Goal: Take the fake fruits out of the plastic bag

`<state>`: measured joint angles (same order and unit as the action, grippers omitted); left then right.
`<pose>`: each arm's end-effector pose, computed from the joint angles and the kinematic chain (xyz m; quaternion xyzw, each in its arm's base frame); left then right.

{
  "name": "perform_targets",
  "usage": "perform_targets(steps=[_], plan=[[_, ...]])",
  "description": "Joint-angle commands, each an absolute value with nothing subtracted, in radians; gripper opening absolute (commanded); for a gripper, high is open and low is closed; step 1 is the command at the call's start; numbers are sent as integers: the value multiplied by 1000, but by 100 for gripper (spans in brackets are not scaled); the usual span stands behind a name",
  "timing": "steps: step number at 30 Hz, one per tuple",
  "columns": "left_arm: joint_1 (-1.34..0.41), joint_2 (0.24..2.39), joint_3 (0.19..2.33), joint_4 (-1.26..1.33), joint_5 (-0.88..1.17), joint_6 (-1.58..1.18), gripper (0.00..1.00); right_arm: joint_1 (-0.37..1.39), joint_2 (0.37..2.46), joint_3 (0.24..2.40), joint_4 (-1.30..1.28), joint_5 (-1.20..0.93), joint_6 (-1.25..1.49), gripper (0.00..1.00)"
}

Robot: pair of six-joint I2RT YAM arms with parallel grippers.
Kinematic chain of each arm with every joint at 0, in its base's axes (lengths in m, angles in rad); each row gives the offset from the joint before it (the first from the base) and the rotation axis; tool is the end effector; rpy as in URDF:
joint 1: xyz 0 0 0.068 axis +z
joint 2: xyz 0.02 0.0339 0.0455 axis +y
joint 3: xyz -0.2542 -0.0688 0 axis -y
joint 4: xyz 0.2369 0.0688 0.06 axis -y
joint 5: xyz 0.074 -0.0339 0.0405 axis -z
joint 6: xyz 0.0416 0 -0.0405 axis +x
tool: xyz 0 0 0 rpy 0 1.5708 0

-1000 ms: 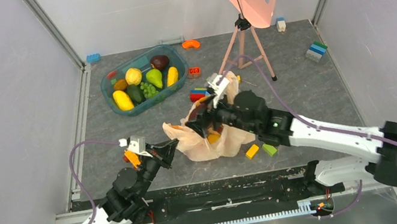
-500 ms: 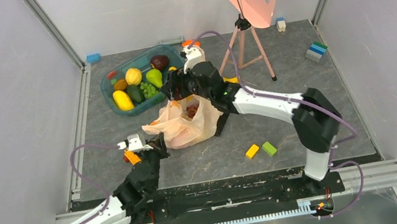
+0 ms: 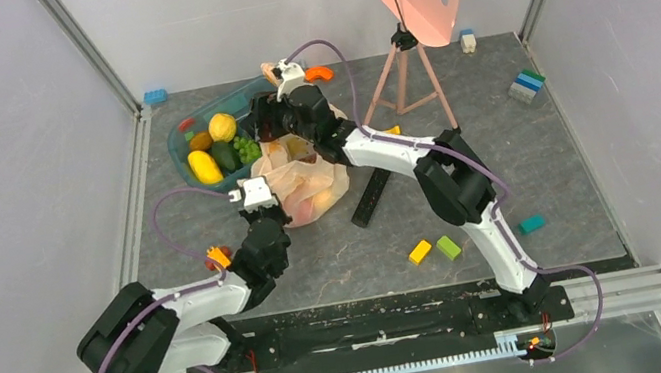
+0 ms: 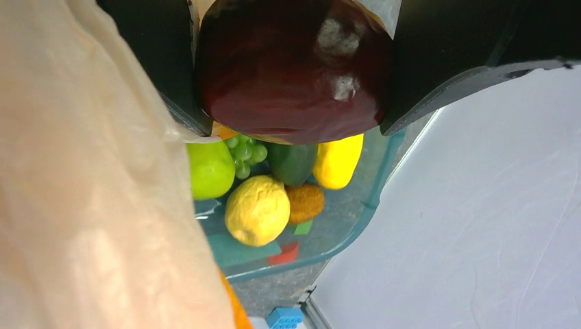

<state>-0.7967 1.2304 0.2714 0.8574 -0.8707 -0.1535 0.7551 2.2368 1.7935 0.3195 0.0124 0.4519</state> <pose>0.1770 -0.1355 0.1834 -0.0555 0.7277 0.0003 0.6836 0.3874 0.3639 0.2517 -0.1091 0.7415 0.3719 0.5477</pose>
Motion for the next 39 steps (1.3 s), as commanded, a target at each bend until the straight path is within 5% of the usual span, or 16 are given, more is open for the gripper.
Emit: perform_targets(steps=[1,9,14,22,39], plan=[[-752,1253,325,987,-856,-83,2,728,2328,1922,382,4,444,73],[-676,1326,350,942,-828,-77,2,700,2448,1996,428,3,445,79],[-649,1368,338,956,-817,-95,2,699,2447,1965,469,-45,424,98],[-639,1351,331,929,-797,-107,2,696,2318,1813,536,-51,402,98],[-638,1347,339,886,-757,-123,2,670,2383,1940,463,-112,434,98]])
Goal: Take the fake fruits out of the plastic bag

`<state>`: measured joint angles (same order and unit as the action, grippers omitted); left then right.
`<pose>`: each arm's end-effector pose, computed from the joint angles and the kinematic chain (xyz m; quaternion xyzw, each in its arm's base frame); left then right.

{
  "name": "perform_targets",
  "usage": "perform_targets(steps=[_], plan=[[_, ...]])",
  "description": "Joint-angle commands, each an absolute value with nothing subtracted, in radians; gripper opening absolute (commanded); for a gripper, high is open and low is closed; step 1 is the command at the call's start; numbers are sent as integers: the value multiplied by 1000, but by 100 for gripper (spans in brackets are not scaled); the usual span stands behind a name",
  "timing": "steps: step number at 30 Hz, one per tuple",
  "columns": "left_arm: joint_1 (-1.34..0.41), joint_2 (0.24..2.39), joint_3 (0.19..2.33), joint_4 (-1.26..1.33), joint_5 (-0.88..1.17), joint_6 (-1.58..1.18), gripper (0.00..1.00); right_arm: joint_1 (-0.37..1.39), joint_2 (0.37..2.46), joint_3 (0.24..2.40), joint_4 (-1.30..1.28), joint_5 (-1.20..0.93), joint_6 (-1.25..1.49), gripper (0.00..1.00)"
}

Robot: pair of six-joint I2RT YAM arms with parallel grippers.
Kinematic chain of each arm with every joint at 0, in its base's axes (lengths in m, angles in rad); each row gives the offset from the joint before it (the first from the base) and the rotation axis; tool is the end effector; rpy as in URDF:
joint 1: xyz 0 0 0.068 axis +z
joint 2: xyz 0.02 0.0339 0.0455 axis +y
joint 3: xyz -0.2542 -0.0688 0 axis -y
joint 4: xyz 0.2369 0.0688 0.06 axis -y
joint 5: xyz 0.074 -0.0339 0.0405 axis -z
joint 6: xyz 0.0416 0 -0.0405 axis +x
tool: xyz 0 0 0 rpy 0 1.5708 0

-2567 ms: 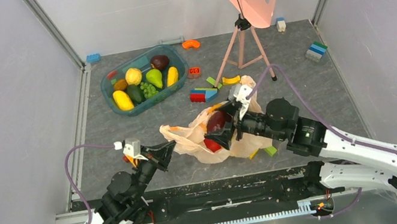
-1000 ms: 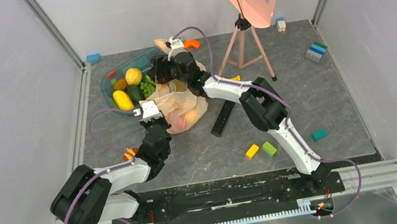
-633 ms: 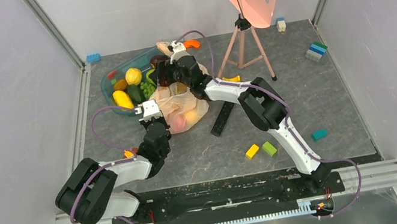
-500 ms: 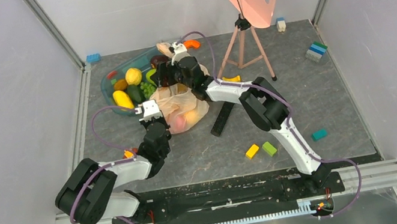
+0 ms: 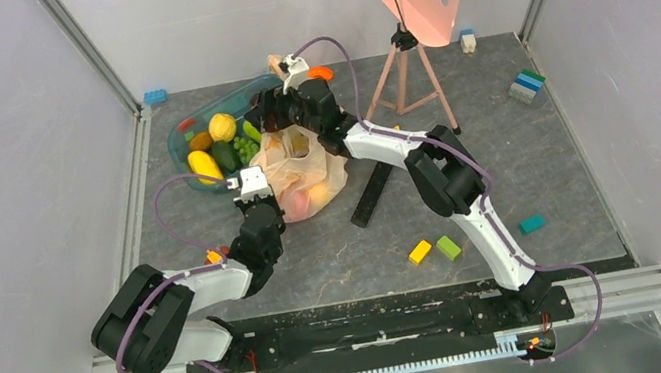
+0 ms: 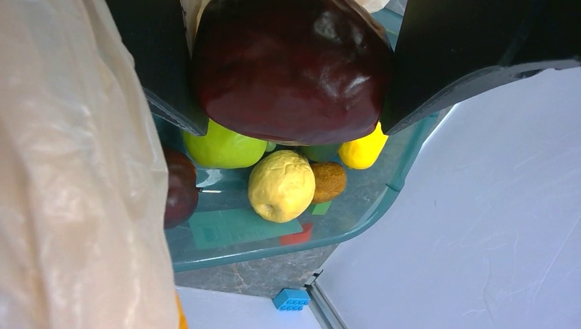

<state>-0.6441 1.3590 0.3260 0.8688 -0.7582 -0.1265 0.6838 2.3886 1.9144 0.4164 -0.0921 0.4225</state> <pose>0.2109 -0.1226 0.1723 -0.0500 0.7462 0.0358 0.6629 0.4308 0.3560 0.2259 -0.1260 0.7162 0.3887 0.5658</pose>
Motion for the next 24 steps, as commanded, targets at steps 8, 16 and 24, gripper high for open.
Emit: perform_targets(steps=[8,16,24], plan=[[-637,1311,328,854,-750,-133,2,666,2301,1811,531,-100,442,98],[-638,1282,330,822,-742,-141,2,666,2286,1797,546,-83,455,93],[-637,1270,328,809,-744,-140,2,665,2271,1757,617,-94,454,68]])
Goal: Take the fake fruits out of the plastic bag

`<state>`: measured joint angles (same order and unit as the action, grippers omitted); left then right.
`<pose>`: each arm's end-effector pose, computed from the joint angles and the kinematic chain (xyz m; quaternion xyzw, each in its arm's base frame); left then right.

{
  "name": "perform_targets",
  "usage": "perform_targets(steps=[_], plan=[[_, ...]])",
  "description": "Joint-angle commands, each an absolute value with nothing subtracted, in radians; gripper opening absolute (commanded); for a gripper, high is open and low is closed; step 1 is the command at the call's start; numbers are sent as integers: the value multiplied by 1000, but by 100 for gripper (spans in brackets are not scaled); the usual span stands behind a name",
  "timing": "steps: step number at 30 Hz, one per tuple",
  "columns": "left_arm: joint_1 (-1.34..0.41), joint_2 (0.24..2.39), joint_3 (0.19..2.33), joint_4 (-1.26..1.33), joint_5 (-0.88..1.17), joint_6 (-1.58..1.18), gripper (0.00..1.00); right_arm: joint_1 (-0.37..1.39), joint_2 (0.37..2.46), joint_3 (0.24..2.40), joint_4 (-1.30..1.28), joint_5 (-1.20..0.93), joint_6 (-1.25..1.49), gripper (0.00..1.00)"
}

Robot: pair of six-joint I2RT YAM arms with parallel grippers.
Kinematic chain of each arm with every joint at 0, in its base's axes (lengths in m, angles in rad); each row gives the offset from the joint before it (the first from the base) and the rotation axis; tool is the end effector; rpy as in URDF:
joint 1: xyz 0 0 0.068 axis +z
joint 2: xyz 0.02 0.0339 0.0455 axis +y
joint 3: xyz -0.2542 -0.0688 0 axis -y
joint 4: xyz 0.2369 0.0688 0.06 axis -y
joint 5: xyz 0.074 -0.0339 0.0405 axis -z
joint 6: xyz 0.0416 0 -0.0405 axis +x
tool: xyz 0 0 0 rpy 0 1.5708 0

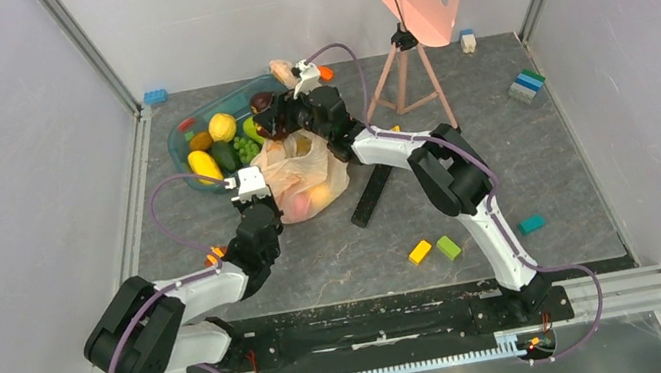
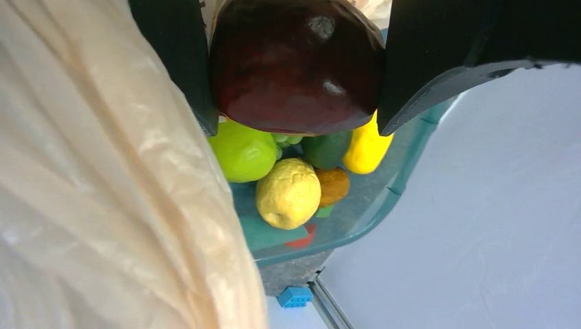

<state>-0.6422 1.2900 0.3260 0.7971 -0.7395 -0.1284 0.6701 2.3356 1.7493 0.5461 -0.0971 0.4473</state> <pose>0.2067 -0.1196 0.1800 -0.0448 0.7479 0.0294 0.6616 0.4222 0.3397 0.2112 -0.1135 0.7121 0.3965 0.5682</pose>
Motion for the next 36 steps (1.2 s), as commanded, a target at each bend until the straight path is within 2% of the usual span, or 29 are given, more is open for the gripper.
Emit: perform_targets(steps=[1,2,3,17,25,36], plan=[[-637,1270,328,809,-744,-140,2,666,2275,1762,614,-95,454,79],[-637,1270,328,807,-744,-141,2,666,2277,1765,612,-95,454,96],[-637,1268,328,806,-742,-141,2,666,2278,1766,612,-96,454,98],[-637,1240,326,783,-730,-140,2,655,2142,1621,634,-113,469,98],[-637,1200,309,753,-715,-155,2,647,2066,1515,665,-170,490,98],[-637,1216,304,759,-717,-149,2,635,2021,1398,690,-310,380,98]])
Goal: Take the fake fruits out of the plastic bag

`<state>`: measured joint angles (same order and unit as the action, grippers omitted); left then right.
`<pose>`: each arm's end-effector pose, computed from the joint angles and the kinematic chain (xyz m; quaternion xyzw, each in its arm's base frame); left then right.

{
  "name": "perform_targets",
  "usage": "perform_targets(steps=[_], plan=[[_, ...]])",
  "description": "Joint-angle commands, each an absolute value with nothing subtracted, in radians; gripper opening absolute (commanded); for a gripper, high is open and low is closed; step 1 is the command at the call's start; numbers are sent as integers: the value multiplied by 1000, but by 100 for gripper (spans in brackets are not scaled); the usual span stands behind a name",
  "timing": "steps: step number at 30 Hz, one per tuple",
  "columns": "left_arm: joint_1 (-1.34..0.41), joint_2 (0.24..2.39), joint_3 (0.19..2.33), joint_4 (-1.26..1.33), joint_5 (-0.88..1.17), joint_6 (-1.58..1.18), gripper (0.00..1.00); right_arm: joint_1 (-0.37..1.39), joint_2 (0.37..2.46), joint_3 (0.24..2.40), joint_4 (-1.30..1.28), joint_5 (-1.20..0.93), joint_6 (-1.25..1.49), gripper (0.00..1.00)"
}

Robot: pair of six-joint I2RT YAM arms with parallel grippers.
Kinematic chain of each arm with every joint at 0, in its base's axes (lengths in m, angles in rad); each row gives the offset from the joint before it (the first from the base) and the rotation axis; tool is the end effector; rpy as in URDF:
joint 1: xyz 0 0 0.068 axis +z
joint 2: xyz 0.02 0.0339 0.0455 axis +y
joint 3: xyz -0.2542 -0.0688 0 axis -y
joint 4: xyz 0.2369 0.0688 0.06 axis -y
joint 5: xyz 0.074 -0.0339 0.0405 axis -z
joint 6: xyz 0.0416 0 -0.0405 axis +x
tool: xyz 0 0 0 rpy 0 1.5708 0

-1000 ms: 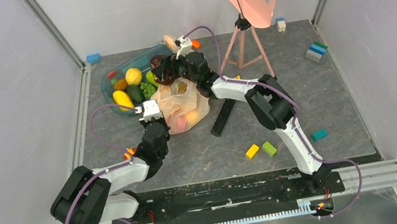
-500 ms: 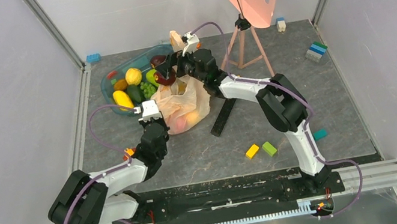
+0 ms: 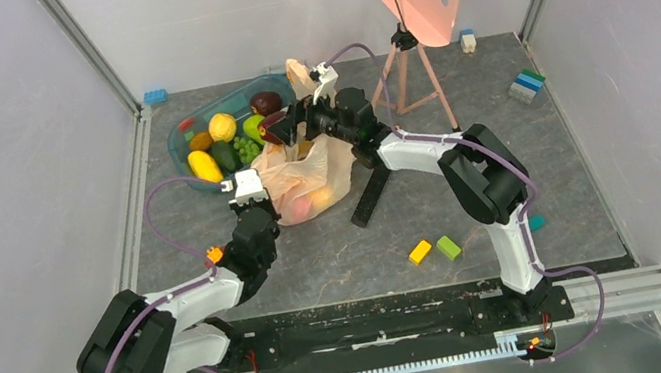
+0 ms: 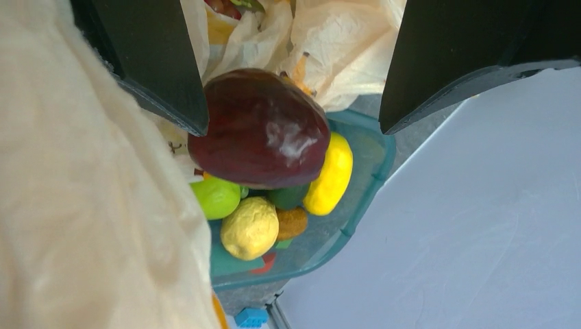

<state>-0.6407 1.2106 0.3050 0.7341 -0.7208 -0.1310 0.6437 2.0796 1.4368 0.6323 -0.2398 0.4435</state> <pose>0.1988 -0.1140 0.1841 -0.0393 0.7500 0.0232 0.6598 0.3811 0.2983 0.2403 -0.1542 0.6938 0.4340 0.5537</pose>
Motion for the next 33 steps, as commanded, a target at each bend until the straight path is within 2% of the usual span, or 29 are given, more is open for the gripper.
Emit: perform_targets(steps=[1,17,23,33], plan=[[-637,1218,304,759,-714,-150,2,634,2023,1394,690,-319,365,98],[-637,1240,315,757,-687,-164,2,661,2128,1482,710,-273,271,98],[-637,1242,314,755,-684,-166,2,673,2072,1403,763,-272,251,98],[-637,1241,318,749,-675,-166,2,714,2207,1614,598,-186,98,98]])
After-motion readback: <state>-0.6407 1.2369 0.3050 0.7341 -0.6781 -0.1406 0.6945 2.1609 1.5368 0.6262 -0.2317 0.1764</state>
